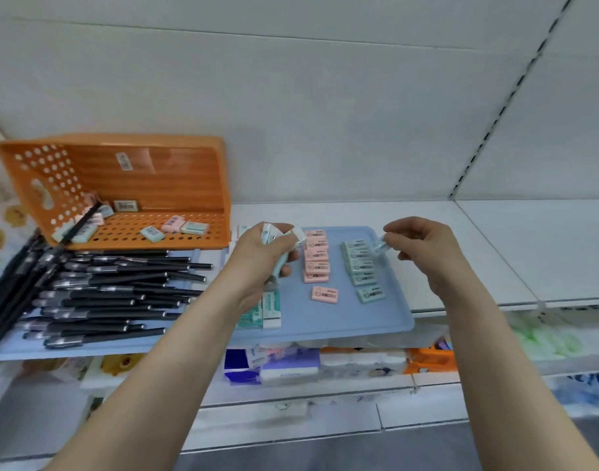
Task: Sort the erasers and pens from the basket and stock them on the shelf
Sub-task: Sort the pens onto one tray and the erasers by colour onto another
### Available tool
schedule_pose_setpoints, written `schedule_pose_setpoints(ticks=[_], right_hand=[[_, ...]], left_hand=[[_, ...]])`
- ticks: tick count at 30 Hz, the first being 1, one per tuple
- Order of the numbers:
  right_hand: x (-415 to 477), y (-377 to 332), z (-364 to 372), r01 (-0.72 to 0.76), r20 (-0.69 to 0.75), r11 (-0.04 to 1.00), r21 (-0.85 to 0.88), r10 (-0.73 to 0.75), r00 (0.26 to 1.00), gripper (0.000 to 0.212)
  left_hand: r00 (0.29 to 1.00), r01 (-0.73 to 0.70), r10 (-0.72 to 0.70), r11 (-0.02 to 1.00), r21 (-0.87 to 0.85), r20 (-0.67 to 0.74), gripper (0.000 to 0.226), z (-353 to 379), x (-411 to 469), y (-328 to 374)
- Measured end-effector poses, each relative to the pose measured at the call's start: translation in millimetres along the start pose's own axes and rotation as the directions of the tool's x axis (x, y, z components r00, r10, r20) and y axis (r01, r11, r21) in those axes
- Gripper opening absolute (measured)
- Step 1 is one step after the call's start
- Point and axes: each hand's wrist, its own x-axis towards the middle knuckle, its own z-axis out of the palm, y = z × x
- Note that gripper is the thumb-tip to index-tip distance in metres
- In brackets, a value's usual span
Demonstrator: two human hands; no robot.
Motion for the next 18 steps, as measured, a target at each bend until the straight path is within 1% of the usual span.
schedule_pose_setpoints(ticks=[2,3,4,7,10,11,12,13,14,15,16,17,18], right_hand=[[-7,3,-1,-0.077,0.167,0.997,-0.004,0.077,0.983,0.010],[-10,7,0,-0.094,0.214,0.994,-0.047,0.102,0.971,0.008],[-12,11,1,-0.084,0.220,0.989,-0.117,0.109,0.970,0.008],[-15,22,10,-0.007,0.152,0.945,-0.328,0.060,0.987,0.007],[-15,21,15,0.085,0.133,0.878,-0.470,-0.025,0.991,0.006],[-15,18,16,0.123,0.115,0.874,-0.470,-0.077,0.990,0.005],[-14,12,18,0.153,0.103,0.900,-0.408,-0.121,0.987,0.005],[-14,5,21,0.156,0.109,0.947,-0.279,-0.130,0.985,0.008],[-15,-2,24,0.125,0.153,0.984,-0.128,-0.105,0.983,0.011],[-16,-9,29,0.085,0.221,0.996,-0.005,-0.081,0.972,0.012],[-17,-13,33,0.071,0.273,0.995,0.063,-0.085,0.958,0.011],[-17,-16,37,0.084,0.286,0.992,0.089,-0.106,0.952,0.009],[-16,-18,41,0.106,0.268,0.989,0.104,-0.131,0.954,0.007]], left_hand=[[1.000,-0.012,0.012,1.000,-0.001,-0.010,0.008,9,3,-3],[1.000,-0.016,0.016,1.000,-0.016,-0.013,0.011,14,3,-4],[1.000,-0.014,0.013,0.999,-0.032,-0.012,0.016,18,4,-5],[1.000,-0.007,0.008,0.999,-0.045,0.008,0.024,26,4,-10],[1.000,-0.003,0.003,0.998,-0.062,-0.001,0.025,29,6,-16],[1.000,-0.005,0.005,0.998,-0.057,-0.006,0.025,30,6,-16],[1.000,-0.013,0.013,0.999,-0.045,-0.011,0.024,31,6,-16],[1.000,-0.023,0.022,0.999,-0.035,-0.010,0.022,33,5,-15],[0.999,-0.032,0.032,0.999,-0.022,-0.008,0.020,34,5,-15],[0.999,-0.039,0.039,0.999,-0.009,-0.006,0.018,35,4,-14],[0.999,-0.050,0.050,0.999,0.014,-0.001,0.017,36,3,-14],[0.998,-0.063,0.062,0.997,0.041,0.002,0.015,36,2,-12],[0.997,-0.074,0.075,0.995,0.065,-0.013,0.013,33,3,-11]])
